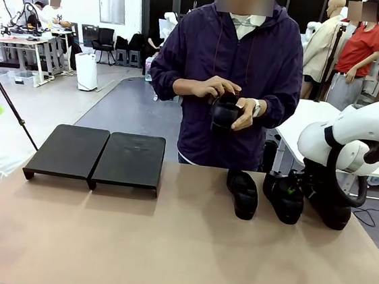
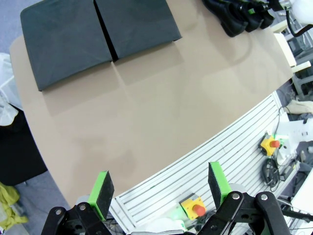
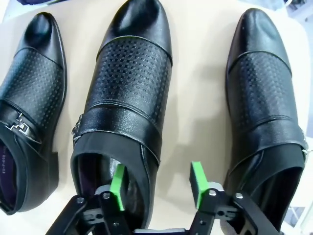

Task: Organize the shoes by placing them on the stand.
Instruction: Pick up one Shoe and place it in the middle of the table.

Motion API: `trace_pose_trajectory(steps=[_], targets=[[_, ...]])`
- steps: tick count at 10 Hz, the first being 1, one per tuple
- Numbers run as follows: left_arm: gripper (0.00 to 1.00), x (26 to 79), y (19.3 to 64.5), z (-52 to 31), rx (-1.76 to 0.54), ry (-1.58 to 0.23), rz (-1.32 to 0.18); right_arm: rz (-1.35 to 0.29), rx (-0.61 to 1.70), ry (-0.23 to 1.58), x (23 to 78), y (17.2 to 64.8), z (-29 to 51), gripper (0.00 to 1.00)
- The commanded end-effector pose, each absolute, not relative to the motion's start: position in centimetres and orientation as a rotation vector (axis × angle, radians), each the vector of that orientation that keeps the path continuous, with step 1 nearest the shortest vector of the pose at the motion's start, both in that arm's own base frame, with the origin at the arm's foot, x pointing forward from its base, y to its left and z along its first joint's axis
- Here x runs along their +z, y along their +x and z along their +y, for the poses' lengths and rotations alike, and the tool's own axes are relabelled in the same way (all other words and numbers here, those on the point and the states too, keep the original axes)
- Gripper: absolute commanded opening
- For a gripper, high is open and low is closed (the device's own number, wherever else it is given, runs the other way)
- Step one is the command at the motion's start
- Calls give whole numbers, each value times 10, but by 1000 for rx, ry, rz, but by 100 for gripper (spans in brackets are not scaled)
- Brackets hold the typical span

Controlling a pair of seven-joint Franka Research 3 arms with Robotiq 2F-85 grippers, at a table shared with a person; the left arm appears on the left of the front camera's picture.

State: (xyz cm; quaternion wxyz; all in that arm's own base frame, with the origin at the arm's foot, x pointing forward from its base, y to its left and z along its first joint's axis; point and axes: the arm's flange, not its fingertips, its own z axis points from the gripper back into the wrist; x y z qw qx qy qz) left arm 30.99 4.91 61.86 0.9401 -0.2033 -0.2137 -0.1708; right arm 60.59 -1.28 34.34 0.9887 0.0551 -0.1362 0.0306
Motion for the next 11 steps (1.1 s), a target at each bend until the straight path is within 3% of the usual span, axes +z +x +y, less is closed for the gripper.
trace_pose_trajectory(steps=[1, 9, 11], targets=[[100, 619, 310, 52, -366, -423, -438, -280, 53, 106, 343, 607, -9, 0], [100, 619, 310, 52, -366, -423, -438, -285, 62, 103, 349, 600, -5, 0], [100, 619, 310, 52, -366, -423, -438, -270, 50, 110, 375, 587, -1, 0]])
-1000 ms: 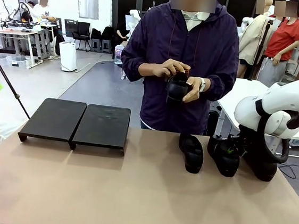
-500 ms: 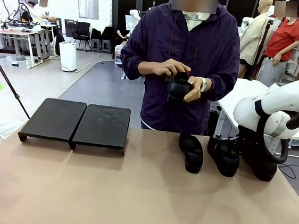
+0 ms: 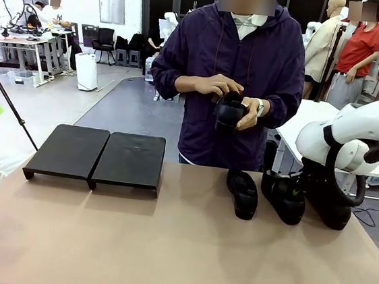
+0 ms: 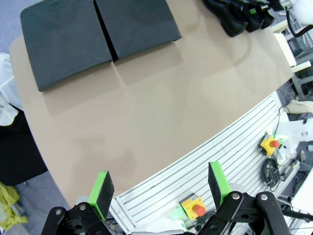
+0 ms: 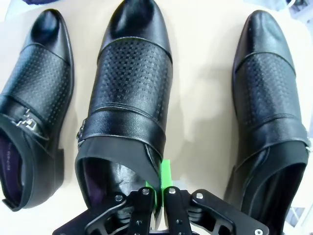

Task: Organize the shoes by placing them on the stand.
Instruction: Pick up one Shoe and place it in the middle of the table.

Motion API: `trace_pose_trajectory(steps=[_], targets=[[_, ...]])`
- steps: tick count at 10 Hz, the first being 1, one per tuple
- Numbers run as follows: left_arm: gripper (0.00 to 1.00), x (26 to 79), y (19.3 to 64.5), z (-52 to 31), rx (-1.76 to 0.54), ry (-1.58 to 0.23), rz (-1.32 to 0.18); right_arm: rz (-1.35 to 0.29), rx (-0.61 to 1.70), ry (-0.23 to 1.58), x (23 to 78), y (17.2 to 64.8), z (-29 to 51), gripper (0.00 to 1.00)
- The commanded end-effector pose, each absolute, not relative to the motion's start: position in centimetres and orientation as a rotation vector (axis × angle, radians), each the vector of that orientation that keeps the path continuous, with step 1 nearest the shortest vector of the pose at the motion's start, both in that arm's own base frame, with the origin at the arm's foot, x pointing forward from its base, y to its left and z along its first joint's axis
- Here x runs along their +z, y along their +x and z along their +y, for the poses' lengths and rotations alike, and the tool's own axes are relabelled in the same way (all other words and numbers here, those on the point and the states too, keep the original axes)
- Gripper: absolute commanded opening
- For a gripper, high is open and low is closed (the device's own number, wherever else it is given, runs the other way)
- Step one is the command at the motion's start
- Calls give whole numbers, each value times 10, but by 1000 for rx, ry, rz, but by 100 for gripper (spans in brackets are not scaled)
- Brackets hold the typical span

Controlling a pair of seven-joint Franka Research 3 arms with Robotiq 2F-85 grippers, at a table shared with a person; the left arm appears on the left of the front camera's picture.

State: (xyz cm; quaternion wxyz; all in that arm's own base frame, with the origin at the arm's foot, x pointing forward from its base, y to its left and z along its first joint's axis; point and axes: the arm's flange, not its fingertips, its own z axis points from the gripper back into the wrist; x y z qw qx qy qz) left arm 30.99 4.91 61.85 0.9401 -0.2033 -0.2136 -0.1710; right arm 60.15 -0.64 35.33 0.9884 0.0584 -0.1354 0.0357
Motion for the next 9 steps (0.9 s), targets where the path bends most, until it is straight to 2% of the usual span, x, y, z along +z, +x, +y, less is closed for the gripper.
trace_pose_trajectory(steps=[1, 3, 5, 7, 8, 9], targets=[[100, 619, 310, 52, -366, -423, -438, -256, 27, 93, 403, 572, -3, 0], [100, 619, 310, 52, -366, -423, -438, -234, -10, 78, 484, 507, -23, 0], [100, 619, 310, 52, -366, -423, -438, -183, -39, 64, 531, 434, -40, 0], [100, 619, 310, 52, -366, -423, -438, -226, -161, 64, 543, 358, -54, 0], [100, 619, 310, 52, -366, -423, -438, -222, -171, 93, 538, 343, -56, 0], [100, 619, 310, 52, -366, -423, -438, -151, -112, 139, 527, 349, -58, 0]])
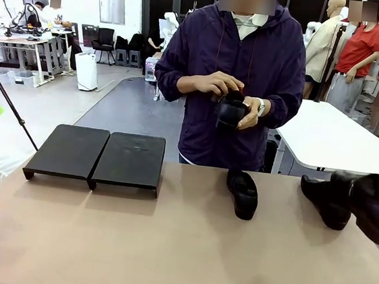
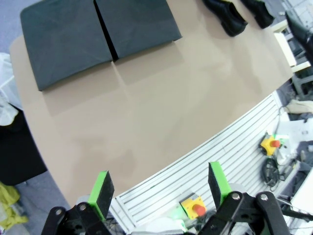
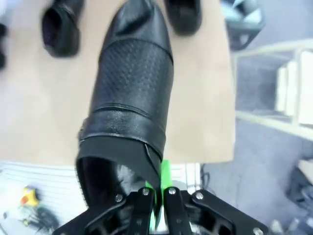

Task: Organize the shoes by placing them on the stand.
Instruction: Pick up one Shoe and place it in the middle of the table.

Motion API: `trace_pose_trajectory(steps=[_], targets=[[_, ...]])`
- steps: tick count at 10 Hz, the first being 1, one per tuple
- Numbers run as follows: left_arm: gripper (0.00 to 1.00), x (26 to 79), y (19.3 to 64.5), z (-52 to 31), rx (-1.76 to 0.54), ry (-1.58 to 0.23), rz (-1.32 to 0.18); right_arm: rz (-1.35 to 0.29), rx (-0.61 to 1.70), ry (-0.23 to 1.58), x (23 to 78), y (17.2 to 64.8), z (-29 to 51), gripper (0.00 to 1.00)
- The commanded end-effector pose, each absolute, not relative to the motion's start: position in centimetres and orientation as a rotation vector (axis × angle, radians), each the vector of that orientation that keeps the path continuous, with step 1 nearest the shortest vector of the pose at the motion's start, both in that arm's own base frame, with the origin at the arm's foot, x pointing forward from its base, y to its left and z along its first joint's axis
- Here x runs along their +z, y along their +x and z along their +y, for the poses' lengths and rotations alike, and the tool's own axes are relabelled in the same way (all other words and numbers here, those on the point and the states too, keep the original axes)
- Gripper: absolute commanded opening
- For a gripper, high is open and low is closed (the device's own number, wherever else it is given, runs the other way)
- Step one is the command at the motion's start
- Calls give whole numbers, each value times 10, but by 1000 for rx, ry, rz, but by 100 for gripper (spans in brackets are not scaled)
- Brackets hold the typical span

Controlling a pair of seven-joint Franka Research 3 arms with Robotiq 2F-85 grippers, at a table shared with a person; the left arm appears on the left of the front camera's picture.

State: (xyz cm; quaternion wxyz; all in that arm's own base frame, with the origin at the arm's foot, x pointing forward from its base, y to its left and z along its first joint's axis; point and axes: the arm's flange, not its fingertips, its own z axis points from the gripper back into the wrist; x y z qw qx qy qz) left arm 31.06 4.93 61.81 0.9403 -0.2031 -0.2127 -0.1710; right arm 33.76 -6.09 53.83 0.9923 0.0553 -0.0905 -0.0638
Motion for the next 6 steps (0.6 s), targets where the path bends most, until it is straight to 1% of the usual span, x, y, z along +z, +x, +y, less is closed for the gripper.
trace_pose_trajectory(steps=[1, 4, 5, 6], targets=[[100, 619, 310, 52, -366, -423, -438, -200, -120, 97, 548, 354, -60, 0], [100, 619, 310, 52, -366, -423, -438, -200, -120, 97, 548, 354, -60, 0], [100, 619, 310, 52, -366, -423, -438, -177, -124, 108, 538, 344, -61, 0], [100, 619, 310, 52, -366, -423, -438, -210, -105, 129, 541, 326, -19, 0]])
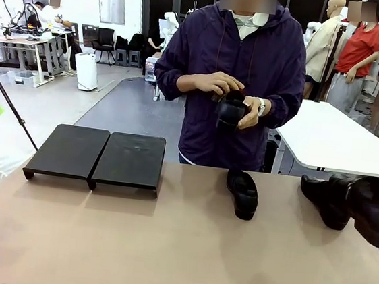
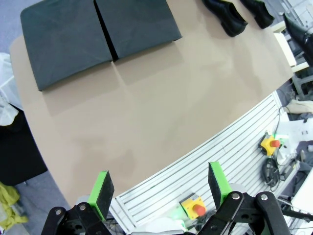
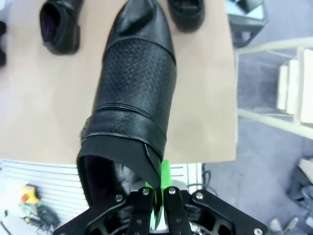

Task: Organize the shoes by placing them on the stand.
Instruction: Pick up one Shoe and place it in the middle of the table.

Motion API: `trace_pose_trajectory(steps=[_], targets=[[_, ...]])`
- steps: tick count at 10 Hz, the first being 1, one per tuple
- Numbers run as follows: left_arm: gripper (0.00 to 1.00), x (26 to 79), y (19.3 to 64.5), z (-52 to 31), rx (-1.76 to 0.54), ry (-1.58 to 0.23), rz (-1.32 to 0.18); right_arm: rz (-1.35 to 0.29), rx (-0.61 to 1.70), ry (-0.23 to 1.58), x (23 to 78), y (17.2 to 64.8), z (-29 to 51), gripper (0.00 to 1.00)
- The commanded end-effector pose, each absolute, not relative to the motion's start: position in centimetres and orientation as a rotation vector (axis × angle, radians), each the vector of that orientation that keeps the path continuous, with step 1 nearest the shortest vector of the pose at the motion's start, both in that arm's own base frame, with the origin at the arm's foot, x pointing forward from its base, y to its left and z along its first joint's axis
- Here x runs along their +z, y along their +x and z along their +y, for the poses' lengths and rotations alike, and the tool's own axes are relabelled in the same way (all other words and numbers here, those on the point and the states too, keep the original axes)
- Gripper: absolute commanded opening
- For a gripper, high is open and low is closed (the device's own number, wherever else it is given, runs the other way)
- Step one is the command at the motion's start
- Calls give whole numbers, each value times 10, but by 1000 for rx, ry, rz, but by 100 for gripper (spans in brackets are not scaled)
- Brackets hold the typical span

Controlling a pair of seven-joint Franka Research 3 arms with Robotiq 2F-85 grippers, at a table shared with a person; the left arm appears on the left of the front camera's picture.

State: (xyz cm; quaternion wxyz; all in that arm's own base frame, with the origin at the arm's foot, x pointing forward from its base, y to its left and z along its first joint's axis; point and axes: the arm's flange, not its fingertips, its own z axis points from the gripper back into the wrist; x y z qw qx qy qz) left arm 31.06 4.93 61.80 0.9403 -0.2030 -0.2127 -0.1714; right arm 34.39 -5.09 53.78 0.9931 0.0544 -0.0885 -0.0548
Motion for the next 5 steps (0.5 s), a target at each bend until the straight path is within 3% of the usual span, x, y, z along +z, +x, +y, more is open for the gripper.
trace_pose_trajectory(steps=[1, 5], targets=[[100, 619, 310, 52, -366, -423, -438, -248, -104, 129, 536, 299, 20, 0], [100, 619, 310, 52, -366, -423, -438, -210, -32, 193, 493, 242, 147, 0]])
